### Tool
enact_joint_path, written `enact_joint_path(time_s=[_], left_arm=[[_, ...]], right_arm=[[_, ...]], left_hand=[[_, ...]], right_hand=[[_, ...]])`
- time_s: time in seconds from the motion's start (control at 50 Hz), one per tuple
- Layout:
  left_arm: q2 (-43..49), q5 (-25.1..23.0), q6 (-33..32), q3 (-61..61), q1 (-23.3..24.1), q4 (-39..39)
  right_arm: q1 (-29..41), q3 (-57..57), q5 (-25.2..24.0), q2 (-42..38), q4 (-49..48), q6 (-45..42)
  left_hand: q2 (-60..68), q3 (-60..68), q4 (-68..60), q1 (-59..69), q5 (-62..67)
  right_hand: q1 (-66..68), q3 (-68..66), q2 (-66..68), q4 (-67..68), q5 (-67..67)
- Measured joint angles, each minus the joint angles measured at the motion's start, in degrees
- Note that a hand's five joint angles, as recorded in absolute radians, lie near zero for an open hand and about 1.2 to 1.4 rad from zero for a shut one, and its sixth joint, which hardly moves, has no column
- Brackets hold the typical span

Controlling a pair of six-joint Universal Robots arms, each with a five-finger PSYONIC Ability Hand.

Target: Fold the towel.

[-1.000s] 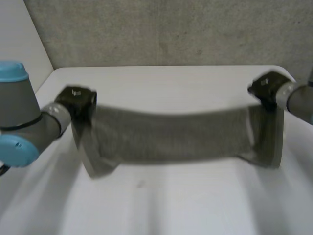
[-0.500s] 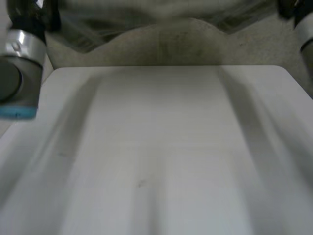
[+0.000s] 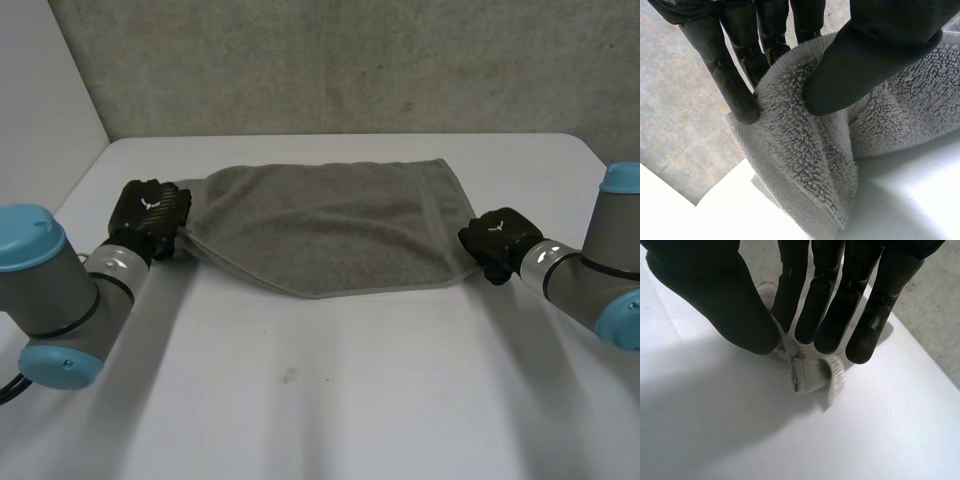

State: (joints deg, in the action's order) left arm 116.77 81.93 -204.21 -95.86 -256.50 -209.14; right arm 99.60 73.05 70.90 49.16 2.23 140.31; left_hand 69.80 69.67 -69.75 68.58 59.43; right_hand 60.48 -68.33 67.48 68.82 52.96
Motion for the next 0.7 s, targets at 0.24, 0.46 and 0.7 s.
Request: enact_joint_path(time_s=[0.24, 0.46, 0.7], left_arm=[[-3.14, -0.01, 0.44, -2.44, 0.01, 0.14], [-3.03, -0.02, 0.66, -2.27, -0.22, 0.07], [-2.98, 0.05, 0.65, -1.88, -0.24, 0.05]], right_arm=[[-4.33, 1.65, -8.13, -0.08, -1.32, 6.88], [-5.63, 3.42, -10.41, -1.26, -8.81, 8.27], [-5.51, 1.95, -10.14, -4.23, -8.74, 8.39]], left_hand=[[0.00, 0.00, 0.00, 0.00, 0.00], [0.00, 0.00, 0.00, 0.00, 0.00], [0.00, 0.00, 0.00, 0.00, 0.00]], right_hand=[[-19.43, 28.31, -26.91, -29.11, -22.51], [-19.94, 32.30, -30.45, -33.21, -27.03], [-19.94, 33.61, -31.41, -34.10, -28.25]])
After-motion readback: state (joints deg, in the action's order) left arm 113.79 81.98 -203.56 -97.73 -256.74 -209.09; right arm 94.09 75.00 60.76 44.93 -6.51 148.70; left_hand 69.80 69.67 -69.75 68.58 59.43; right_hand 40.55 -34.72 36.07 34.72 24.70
